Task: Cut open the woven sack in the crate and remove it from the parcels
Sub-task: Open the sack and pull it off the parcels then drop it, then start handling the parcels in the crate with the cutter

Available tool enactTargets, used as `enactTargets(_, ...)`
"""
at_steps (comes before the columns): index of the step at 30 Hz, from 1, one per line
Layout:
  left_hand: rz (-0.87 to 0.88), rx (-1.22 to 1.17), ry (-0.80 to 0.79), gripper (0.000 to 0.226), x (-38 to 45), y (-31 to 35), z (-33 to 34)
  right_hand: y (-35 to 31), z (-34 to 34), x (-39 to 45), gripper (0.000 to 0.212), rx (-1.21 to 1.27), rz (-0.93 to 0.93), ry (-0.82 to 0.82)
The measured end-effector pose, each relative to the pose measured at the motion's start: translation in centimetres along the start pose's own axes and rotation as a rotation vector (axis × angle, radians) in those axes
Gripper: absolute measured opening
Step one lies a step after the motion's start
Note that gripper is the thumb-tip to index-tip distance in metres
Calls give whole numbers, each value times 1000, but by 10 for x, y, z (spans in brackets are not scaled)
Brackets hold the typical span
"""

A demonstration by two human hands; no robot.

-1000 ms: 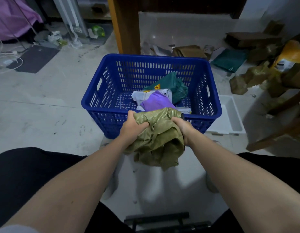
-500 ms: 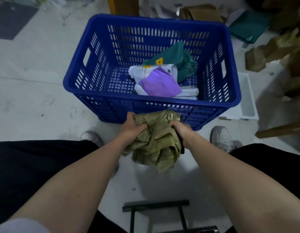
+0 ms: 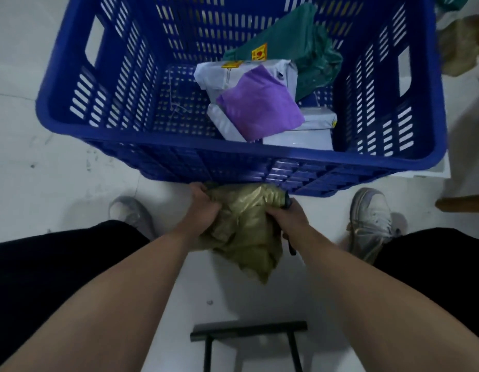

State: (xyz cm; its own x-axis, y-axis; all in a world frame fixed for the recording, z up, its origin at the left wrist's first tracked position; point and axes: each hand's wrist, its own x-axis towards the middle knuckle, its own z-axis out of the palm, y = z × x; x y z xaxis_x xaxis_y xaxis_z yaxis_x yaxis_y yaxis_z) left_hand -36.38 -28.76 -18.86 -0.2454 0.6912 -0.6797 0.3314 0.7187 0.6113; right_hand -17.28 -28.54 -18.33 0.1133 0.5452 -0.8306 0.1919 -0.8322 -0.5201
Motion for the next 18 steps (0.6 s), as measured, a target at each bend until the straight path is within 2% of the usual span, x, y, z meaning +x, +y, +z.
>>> enactTargets(2, 61, 42, 9, 31, 6, -5, 4, 3, 4, 11, 58, -109, 31, 48)
enactTargets(3, 78, 56, 14, 29, 11, -7, 5, 5, 5, 20, 69, -113, 56, 62)
enactTargets(5, 77, 128, 26, 29, 26, -8, 8, 1, 7, 29, 58, -48, 94, 54)
enactTargets(7, 37, 267, 17, 22, 40, -10, 10, -1, 9, 37, 62, -69, 127, 68)
enactTargets(9, -13, 367, 13, 19, 48, -9, 11, -4, 11, 39, 71, -212, 117, 118)
enactTargets(13, -58, 380, 15, 20, 48, 6, 6, -12, 9, 29, 59, -445, -40, 216)
enactTargets(16, -116, 337, -29, 38, 36, 27, -4, -19, 6, 11, 46, -500, -175, 262)
enactTargets(18, -119, 336, -46, 52, 26, 42, -10, -25, 2, -3, 37, -527, -215, 216)
